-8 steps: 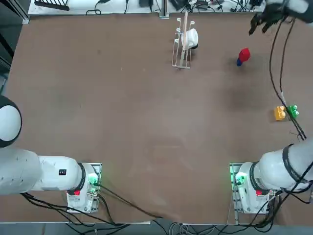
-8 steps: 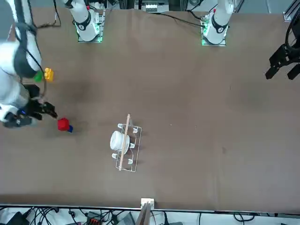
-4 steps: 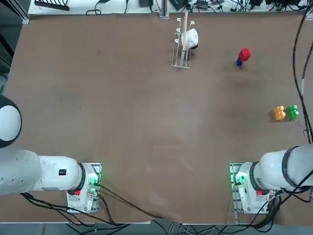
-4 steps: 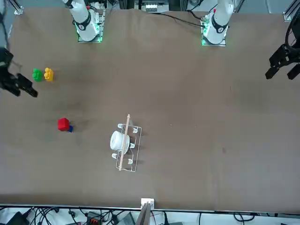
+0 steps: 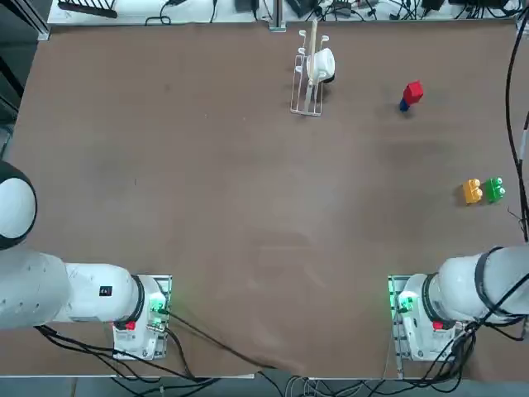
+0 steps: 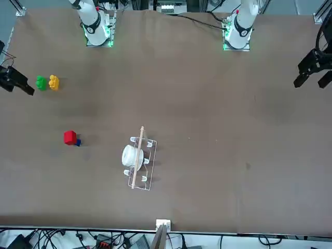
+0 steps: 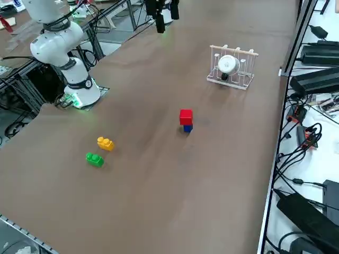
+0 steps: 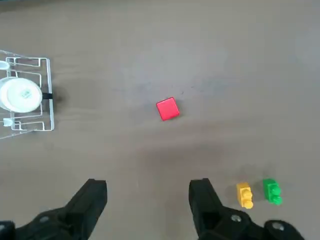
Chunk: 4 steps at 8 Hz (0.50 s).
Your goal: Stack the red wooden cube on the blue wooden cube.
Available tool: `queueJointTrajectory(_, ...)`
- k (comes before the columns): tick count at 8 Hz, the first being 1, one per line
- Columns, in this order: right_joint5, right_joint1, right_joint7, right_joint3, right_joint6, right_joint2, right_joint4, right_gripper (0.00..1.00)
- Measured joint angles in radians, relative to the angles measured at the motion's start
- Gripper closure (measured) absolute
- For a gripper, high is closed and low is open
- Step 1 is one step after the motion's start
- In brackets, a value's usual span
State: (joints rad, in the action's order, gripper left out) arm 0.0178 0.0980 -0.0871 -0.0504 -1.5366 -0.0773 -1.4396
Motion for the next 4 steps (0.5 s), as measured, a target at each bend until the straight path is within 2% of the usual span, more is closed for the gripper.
queueJointTrajectory(4, 0.000, -0.002, 0.000, -0.001, 0.007, 0.005, -0.001, 0.00)
